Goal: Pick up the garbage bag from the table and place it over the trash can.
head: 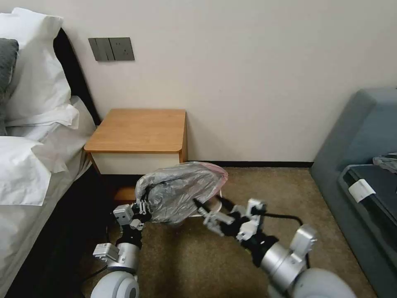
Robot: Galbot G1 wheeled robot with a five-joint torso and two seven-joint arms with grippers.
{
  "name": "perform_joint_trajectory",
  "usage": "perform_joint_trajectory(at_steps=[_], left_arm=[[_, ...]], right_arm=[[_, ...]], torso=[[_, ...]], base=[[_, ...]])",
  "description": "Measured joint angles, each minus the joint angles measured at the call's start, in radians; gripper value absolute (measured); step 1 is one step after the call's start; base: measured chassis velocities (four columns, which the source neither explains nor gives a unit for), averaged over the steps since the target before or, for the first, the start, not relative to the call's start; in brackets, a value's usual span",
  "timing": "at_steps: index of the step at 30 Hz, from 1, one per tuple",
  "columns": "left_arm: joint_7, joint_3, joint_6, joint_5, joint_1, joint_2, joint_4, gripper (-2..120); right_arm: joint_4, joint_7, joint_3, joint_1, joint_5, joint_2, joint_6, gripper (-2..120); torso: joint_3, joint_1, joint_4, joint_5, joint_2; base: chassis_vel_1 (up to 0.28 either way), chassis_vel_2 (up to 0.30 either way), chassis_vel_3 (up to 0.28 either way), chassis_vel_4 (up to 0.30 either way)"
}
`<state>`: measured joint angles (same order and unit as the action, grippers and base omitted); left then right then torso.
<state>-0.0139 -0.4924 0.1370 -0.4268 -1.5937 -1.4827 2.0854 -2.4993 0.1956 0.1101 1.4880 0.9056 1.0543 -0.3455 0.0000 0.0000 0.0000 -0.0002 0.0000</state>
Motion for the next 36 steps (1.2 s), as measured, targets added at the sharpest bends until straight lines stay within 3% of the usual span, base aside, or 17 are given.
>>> perform_joint_trajectory(at_steps=[4, 36], left_arm=[[-0.004, -0.002, 0.004, 0.003, -0.008, 0.003, 0.004, 3], [-0.023, 0.003, 0.013, 0.025, -0.044, 0.013, 0.018, 3]], right_arm=[[0.033, 0.001, -0.020, -0.011, -0.039, 0.032, -0.007, 88], [0.137, -0.027, -0.009, -0.059, -0.099, 0.037, 0.001, 91]], torso=[[0.000, 0.000, 0.0000, 0.0001, 0.000], [0.000, 0.000, 0.0000, 0.0003, 0.000]], base=[[0.000, 0.000, 0.000, 0.000], [0.000, 0.000, 0.000, 0.000]])
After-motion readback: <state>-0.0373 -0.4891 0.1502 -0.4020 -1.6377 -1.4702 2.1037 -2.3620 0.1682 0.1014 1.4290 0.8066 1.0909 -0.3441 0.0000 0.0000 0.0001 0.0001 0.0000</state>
